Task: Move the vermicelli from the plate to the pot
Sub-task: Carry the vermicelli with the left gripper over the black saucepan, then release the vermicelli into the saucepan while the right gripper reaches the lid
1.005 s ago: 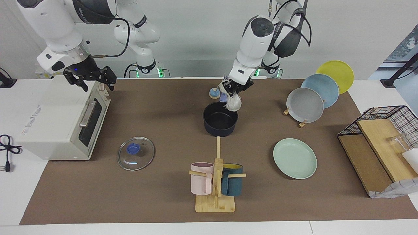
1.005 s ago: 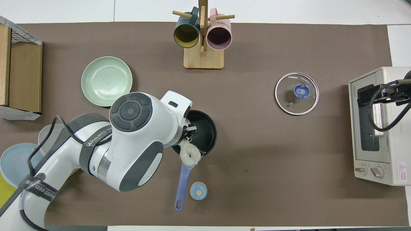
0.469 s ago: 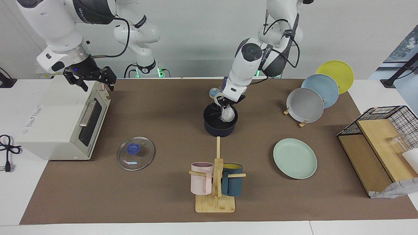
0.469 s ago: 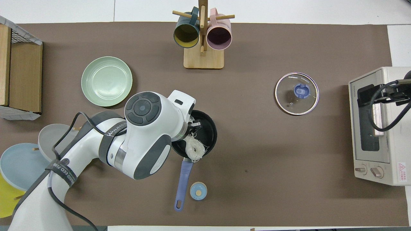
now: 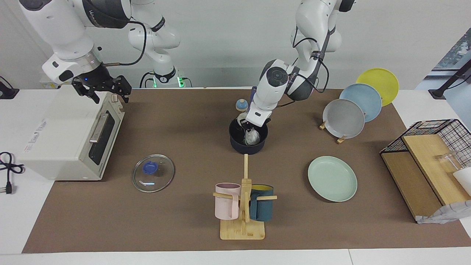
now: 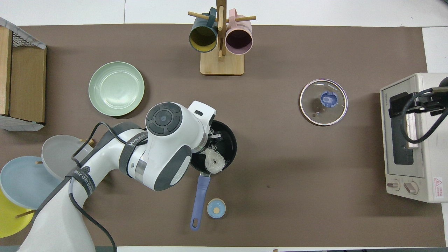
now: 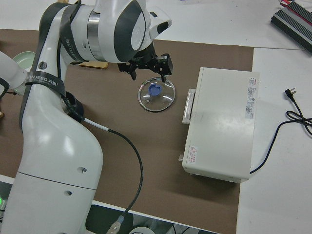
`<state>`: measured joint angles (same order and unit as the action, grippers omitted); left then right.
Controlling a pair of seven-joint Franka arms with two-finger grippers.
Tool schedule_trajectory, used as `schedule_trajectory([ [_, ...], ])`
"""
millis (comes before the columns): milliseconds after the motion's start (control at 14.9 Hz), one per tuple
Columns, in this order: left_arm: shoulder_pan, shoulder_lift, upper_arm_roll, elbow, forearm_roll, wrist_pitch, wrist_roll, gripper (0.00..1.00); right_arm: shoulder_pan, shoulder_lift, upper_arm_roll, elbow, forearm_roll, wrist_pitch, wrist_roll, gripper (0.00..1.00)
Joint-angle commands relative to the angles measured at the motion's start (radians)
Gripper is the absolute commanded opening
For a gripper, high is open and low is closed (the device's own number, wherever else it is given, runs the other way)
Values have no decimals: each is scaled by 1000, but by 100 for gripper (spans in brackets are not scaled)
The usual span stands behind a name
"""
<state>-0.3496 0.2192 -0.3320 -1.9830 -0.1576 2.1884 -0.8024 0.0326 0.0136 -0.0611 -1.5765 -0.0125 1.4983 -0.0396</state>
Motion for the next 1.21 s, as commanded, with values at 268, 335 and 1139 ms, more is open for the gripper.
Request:
schedule_trajectory([
  [268,3,-30,24,135,33,-218,35,100,7,-23,10,-62,38,80,24,100],
  [335,27,-41,24,195,35,-304,40,100,29,-18,9,-78,58,120,29,100],
  [1139,418,-322,30,316,66,-650,493,100,75,193,9,-223,72,572,15,100],
])
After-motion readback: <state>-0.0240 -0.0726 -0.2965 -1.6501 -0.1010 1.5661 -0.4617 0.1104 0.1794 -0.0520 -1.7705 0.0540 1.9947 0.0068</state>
